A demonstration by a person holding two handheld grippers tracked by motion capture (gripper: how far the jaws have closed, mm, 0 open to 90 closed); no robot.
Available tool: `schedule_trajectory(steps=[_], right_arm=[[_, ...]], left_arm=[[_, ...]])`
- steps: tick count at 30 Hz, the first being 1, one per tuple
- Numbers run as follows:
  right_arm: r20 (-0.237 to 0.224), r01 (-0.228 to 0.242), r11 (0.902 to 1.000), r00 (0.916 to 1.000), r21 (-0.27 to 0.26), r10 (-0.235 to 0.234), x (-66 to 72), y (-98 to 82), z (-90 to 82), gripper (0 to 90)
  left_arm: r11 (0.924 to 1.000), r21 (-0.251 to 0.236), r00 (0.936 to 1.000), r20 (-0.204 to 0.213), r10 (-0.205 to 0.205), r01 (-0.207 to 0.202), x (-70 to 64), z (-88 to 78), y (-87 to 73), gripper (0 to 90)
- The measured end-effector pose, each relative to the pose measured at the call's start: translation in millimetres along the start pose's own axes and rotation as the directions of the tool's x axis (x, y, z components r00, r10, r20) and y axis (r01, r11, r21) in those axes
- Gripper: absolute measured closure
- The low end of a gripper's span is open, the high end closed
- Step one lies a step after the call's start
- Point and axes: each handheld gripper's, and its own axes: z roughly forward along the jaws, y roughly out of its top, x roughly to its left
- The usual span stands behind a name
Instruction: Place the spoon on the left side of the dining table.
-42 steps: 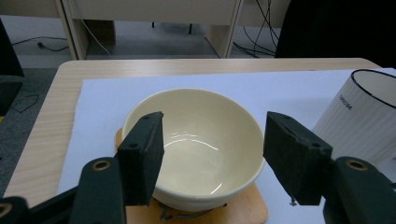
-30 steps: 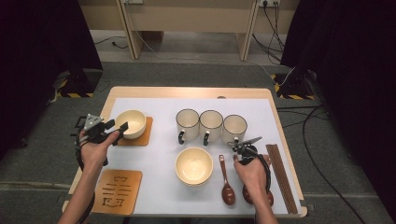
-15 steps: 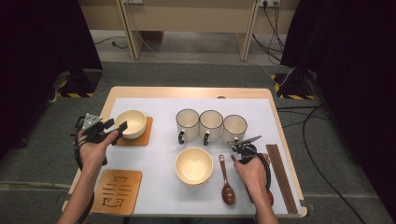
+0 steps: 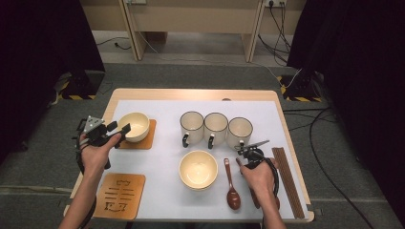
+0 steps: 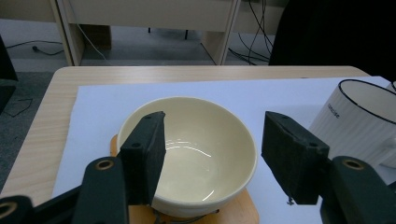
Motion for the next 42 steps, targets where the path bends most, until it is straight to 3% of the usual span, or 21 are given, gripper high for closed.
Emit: schedule_trajectory(steps=[8,21,25,26,27,36,37,42], right_arm=[[0.007,0.055,0.993,0.9985,-0.105,-0.055,5.9,-5.7,-15.9,85.0],[-0.027,0.081,0.973,0.9957,-0.216,-0.089,4.5,-10.9,-29.4,85.0],[-0.05,0.09,0.9567,0.9929,-0.277,-0.108,4.3,-11.9,-37.2,85.0],[-0.05,0.09,0.9567,0.9929,-0.277,-0.108,4.3,-11.9,-37.2,85.0],[-0.049,0.098,0.9474,0.9918,-0.305,-0.118,4.3,-11.6,-40.4,85.1],[-0.052,0.108,0.9253,0.9893,-0.363,-0.136,6.8,-11.0,-48.0,85.1],[-0.052,0.116,0.9174,0.9878,-0.381,-0.146,6.8,-10.6,-49.0,85.1],[-0.06,0.119,0.8984,0.9856,-0.423,-0.158,8.4,-8.9,-53.4,85.1]], left_arm=[[0.9998,-0.021,0.9999,-0.011,0.007,-0.007,-2.0,-3.1,3.1,37.5],[0.9997,-0.02,0.9997,-0.016,0.015,-0.016,-4.3,-3.6,2.6,35.6],[0.9996,-0.023,0.9999,-0.009,0.014,-0.014,-7.7,-3.2,2.3,35.3],[0.9996,-0.023,0.9999,-0.009,0.014,-0.014,-7.7,-3.2,2.3,35.3],[0.9996,-0.022,0.9998,-0.008,0.017,-0.017,-8.7,-3.1,2.0,35.2],[0.9995,-0.027,0.9999,-0.005,0.016,-0.016,-10.9,-5.0,1.8,34.9],[0.9995,-0.028,0.9999,-0.003,0.016,-0.016,-11.1,-5.1,1.6,34.9],[0.9994,-0.029,0.9998,0.003,0.018,-0.018,-12.6,-5.6,1.3,34.9]])
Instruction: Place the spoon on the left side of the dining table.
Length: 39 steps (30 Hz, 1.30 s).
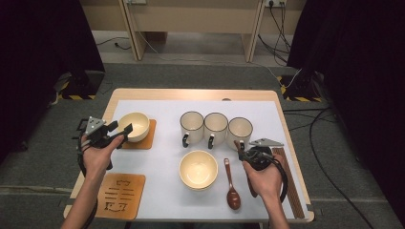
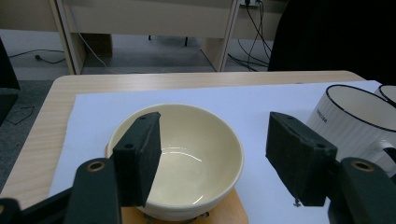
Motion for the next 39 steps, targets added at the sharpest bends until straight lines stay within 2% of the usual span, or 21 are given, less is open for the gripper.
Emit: schedule_trajectory(steps=[7,16,24,32,34,36,37,39], right_arm=[[-0.016,0.027,0.9971,0.9995,-0.071,-0.028,1.6,7.5,-4.6,85.0],[-0.017,0.048,0.983,0.9985,-0.177,-0.052,3.3,14.8,-8.5,85.0],[-0.014,0.055,0.9738,0.9981,-0.221,-0.06,5.7,18.9,-7.9,85.0],[-0.013,0.079,0.9604,0.9962,-0.267,-0.086,9.9,28.1,-7.3,85.0],[-0.017,0.082,0.9544,0.9957,-0.287,-0.091,12.3,32.1,-6.4,85.0],[-0.017,0.086,0.9532,0.9953,-0.29,-0.095,12.6,33.0,-6.4,85.0],[-0.018,0.09,0.9485,0.9948,-0.304,-0.101,14.4,35.8,-5.6,85.0],[-0.02,0.089,0.9473,0.9948,-0.308,-0.1,15.2,36.7,-5.4,85.0]], left_arm=[[1.0,-0.005,1.0,0.007,0.004,-0.004,-2.8,-1.5,1.2,35.0],[0.9998,-0.006,0.9994,0.031,0.018,-0.018,-10.7,-4.5,2.3,35.5],[0.9997,-0.006,0.9986,0.048,0.023,-0.023,-15.6,-7.8,3.2,35.5],[0.9993,-0.017,0.9976,0.06,0.035,-0.034,-21.9,-8.7,7.2,35.5],[0.9989,-0.022,0.9963,0.074,0.044,-0.043,-27.6,-8.0,9.4,35.6],[0.9986,-0.025,0.9952,0.085,0.049,-0.047,-31.8,-7.2,10.1,35.7],[0.9984,-0.026,0.994,0.096,0.052,-0.05,-36.6,-6.0,10.7,35.6],[0.9983,-0.025,0.9924,0.11,0.056,-0.053,-40.4,-4.8,11.5,35.7]])
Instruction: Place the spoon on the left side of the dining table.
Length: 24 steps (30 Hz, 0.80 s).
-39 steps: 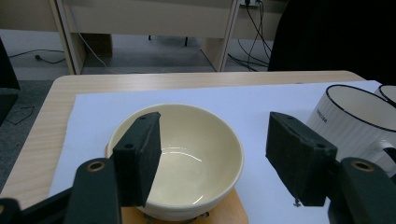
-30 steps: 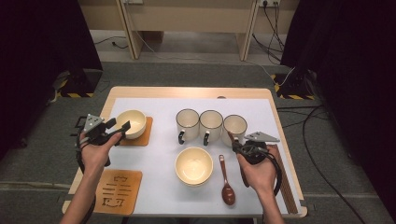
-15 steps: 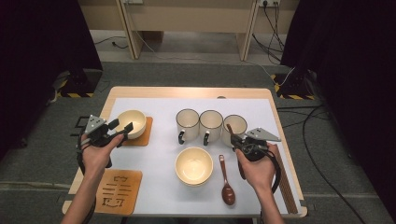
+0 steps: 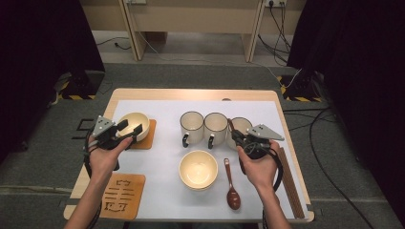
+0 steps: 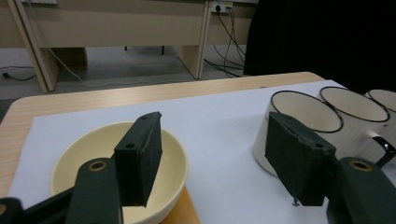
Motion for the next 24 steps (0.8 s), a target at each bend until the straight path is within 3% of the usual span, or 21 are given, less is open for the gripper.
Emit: schedule_trajectory(steps=[12,16,24], right_arm=[[-0.008,0.022,0.9986,0.9997,-0.047,-0.023,6.8,13.2,8.9,85.0],[0.003,0.032,0.9964,0.9995,-0.079,-0.032,8.7,15.6,12.3,85.0],[-0.003,0.037,0.9953,0.9993,-0.089,-0.037,11.5,20.9,18.9,85.0]], left_arm=[[0.9996,0.001,0.9924,0.12,0.027,-0.027,-37.3,18.5,25.3,37.3],[0.9995,0.007,0.9899,0.139,0.028,-0.029,-44.1,22.3,32.6,38.5],[0.9991,-0.007,0.9849,0.168,0.042,-0.042,-55.2,26.8,42.1,38.8]])
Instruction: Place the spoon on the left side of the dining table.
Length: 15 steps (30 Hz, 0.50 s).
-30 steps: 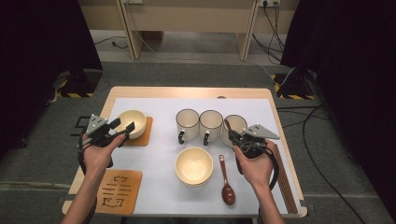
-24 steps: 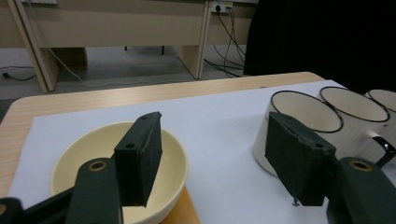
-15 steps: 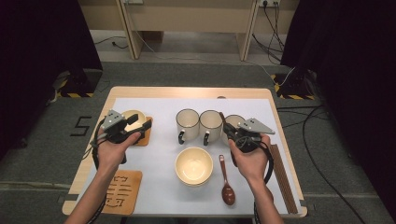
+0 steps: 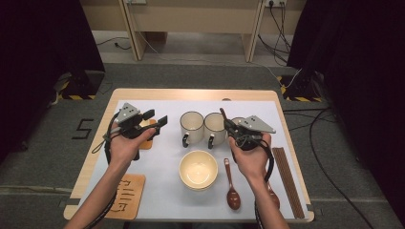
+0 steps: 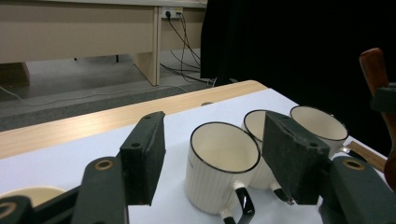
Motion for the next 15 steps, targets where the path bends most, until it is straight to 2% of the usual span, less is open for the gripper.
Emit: schedule_trajectory(steps=[15], right_arm=[[-0.015,-0.004,0.9997,0.9999,-0.023,0.003,3.4,5.9,10.1,85.0]], left_arm=[[0.9994,-0.018,0.9984,0.049,0.03,-0.029,-15.3,17.0,10.1,41.2]])
